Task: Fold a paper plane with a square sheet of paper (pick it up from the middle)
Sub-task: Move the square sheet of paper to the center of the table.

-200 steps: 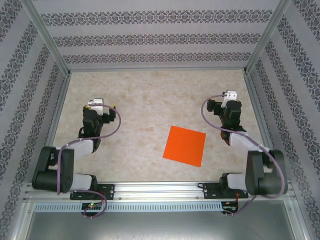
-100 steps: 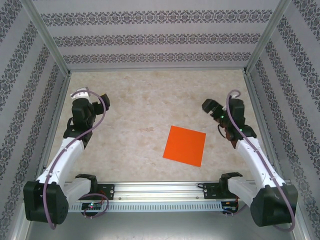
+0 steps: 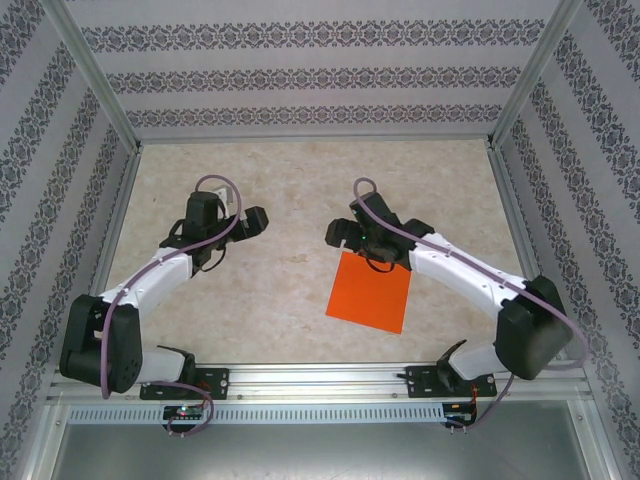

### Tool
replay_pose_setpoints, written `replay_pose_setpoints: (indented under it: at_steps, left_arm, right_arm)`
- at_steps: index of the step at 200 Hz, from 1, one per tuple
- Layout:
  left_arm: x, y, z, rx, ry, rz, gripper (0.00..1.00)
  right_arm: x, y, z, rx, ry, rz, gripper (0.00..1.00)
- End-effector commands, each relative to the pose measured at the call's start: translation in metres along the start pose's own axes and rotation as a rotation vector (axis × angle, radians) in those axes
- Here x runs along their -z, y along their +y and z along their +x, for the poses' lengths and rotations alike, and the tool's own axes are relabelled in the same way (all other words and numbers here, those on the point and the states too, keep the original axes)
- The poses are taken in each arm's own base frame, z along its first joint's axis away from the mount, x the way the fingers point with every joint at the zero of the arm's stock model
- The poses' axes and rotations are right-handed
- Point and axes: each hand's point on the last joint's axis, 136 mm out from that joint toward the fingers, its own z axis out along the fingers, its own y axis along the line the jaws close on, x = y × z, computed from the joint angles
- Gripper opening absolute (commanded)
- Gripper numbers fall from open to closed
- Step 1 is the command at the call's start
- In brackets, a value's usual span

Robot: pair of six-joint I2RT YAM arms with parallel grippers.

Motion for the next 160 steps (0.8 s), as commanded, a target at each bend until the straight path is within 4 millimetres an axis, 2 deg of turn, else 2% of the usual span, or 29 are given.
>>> replay_pose_setpoints:
  at_steps: [1, 30, 73, 122, 160]
  left_arm:
    - [0.000, -0.012, 0.009, -0.034, 0.020, 0.006, 1.00]
    - [0.000, -0.010, 0.010, -0.011, 0.000, -0.005, 1.00]
    - [0.003, -0.009, 0.005, -0.040, -0.022, -0.021, 1.00]
    - [0.002, -0.012, 0.006, -0.062, -0.001, -0.016, 1.00]
    - [0.003, 0.009, 0.006, -0.075, -0.016, -0.127, 1.00]
  right_arm:
    - [-0.011, -0.012, 0.008, -0.066, 0.022, 0.091, 0.93]
    - [-0.021, -0.044, 0.023, -0.160, 0.043, 0.230, 0.93]
    - [-0.050, -0.052, 0.046, -0.171, 0.140, 0.253, 0.93]
    - [-0.083, -0.038, 0.058, -0.151, 0.197, 0.233, 0.93]
    - [-0.099, -0.020, 0.066, -0.099, 0.241, 0.221, 0.93]
